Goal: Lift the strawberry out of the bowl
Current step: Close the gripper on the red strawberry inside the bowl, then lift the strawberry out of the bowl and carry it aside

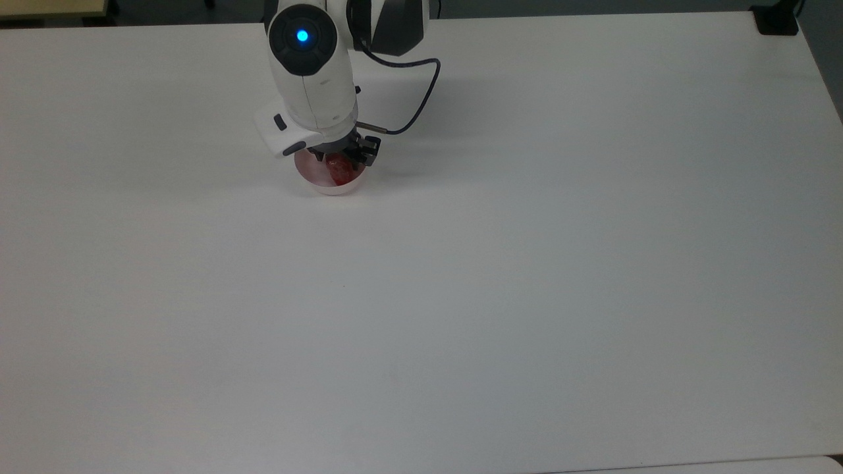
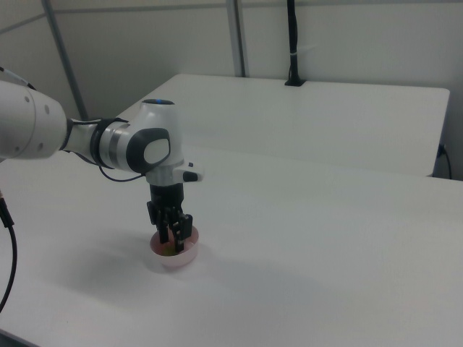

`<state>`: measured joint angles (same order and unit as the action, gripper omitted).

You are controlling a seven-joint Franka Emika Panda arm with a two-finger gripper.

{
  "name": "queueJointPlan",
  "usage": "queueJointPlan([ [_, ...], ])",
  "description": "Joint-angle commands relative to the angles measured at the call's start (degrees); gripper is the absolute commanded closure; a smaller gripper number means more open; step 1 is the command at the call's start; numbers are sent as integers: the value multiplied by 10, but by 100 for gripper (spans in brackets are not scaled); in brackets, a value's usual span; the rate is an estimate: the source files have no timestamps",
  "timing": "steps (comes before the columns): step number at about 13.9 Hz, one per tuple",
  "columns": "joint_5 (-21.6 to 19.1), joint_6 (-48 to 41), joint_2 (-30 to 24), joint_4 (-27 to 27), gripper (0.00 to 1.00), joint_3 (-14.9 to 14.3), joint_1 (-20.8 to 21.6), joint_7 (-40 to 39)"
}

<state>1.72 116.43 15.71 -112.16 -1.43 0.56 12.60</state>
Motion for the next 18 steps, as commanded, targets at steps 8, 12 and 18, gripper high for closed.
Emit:
queueJointPlan([
  [8, 8, 7, -11, -1, 63, -1, -2, -6],
  [12, 2, -65, -57, 13, 63, -1, -34, -91],
  [18, 27, -104, -82, 6, 63, -2, -193, -327],
])
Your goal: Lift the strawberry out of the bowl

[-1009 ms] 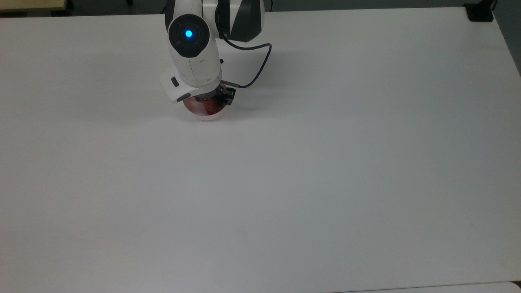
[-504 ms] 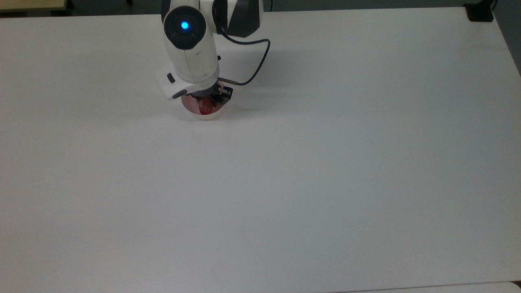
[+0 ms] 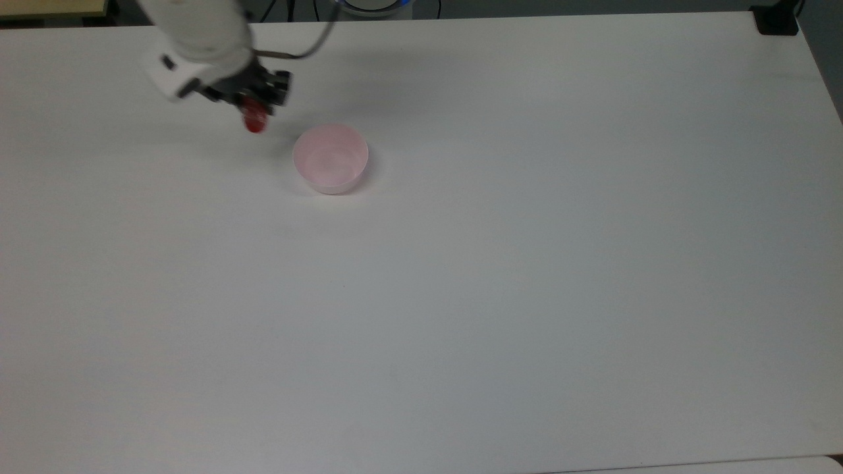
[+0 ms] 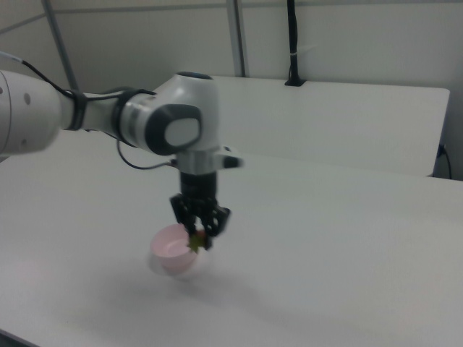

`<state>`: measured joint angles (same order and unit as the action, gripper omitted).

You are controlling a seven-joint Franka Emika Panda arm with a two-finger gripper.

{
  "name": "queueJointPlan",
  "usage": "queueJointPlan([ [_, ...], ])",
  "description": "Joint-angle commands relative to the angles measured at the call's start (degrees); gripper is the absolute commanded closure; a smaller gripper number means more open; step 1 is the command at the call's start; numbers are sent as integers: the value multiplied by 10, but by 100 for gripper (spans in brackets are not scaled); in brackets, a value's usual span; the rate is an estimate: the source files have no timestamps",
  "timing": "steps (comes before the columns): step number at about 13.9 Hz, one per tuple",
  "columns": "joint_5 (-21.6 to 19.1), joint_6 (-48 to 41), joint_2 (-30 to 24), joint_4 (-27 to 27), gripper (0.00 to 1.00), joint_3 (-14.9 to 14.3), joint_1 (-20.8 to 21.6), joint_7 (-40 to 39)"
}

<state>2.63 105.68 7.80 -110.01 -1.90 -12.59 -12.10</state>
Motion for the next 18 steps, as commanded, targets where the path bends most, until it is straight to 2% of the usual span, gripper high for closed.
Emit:
queueJointPlan([
  [1, 19, 19, 5, -15, 63, 2, -81, -88],
  [3, 28, 72, 28, -35, 60, 2, -108, -100],
  [5, 47, 110, 44, -50, 56, 2, -108, -96],
  [6, 48, 114, 46, -52, 49, 2, -107, -96],
  [7, 48, 112, 47, -52, 38, 2, -108, -96],
  [8, 48, 110, 47, -53, 35, 2, -106, -96],
  [11, 48, 104, 42, -50, 0, 2, -102, -95],
  [15, 35, -6, -13, 3, 0, 5, -68, -91],
  [18, -16, -127, -57, 96, 0, 5, -20, -20],
])
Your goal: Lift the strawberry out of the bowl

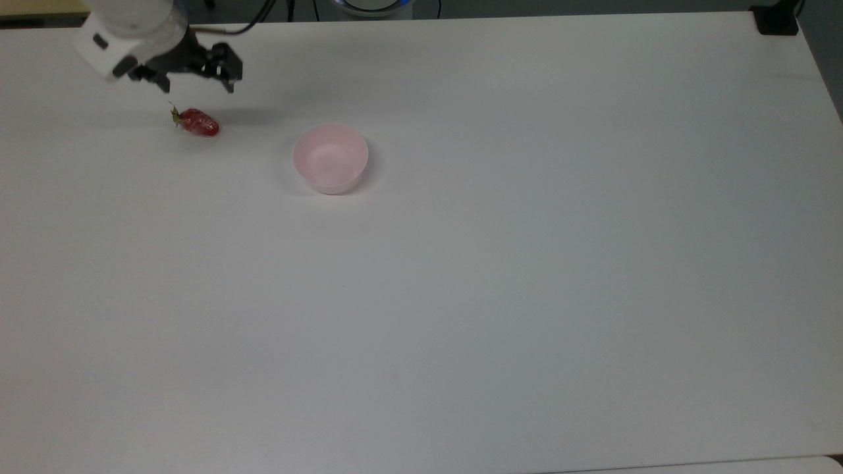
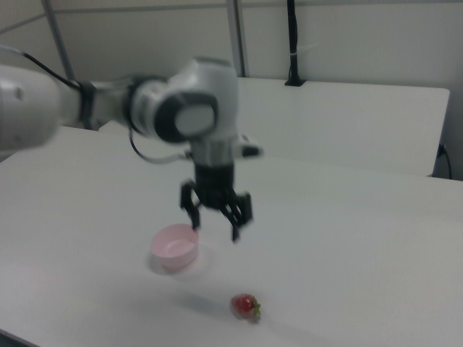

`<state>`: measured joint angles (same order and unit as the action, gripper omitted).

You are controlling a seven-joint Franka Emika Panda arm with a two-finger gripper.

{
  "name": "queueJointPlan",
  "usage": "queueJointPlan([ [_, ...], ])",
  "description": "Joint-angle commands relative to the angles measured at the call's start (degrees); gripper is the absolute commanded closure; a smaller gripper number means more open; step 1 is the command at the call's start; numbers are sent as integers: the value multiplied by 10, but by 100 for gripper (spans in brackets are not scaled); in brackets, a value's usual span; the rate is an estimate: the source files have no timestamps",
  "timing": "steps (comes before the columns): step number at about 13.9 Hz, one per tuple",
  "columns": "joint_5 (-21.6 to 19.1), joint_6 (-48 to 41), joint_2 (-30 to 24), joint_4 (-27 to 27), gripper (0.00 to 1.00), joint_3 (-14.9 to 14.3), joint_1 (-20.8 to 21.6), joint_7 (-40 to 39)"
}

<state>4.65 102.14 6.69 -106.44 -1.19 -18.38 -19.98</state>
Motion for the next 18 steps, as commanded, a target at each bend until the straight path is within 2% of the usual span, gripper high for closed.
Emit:
queueJointPlan([
  [1, -53, -123, -53, 85, 0, -3, 49, 92],
  [3, -74, -161, -70, 120, 0, -3, 72, 159],
  [7, -76, -202, -104, 142, 0, -3, 134, 267],
  [9, -74, -196, -108, 141, 0, -3, 163, 262],
  [12, -64, -73, -102, 137, 0, -4, 168, 194],
  [15, -61, -47, -95, 132, 0, -4, 169, 187],
  [18, -39, -48, -95, 133, 0, -4, 169, 188],
])
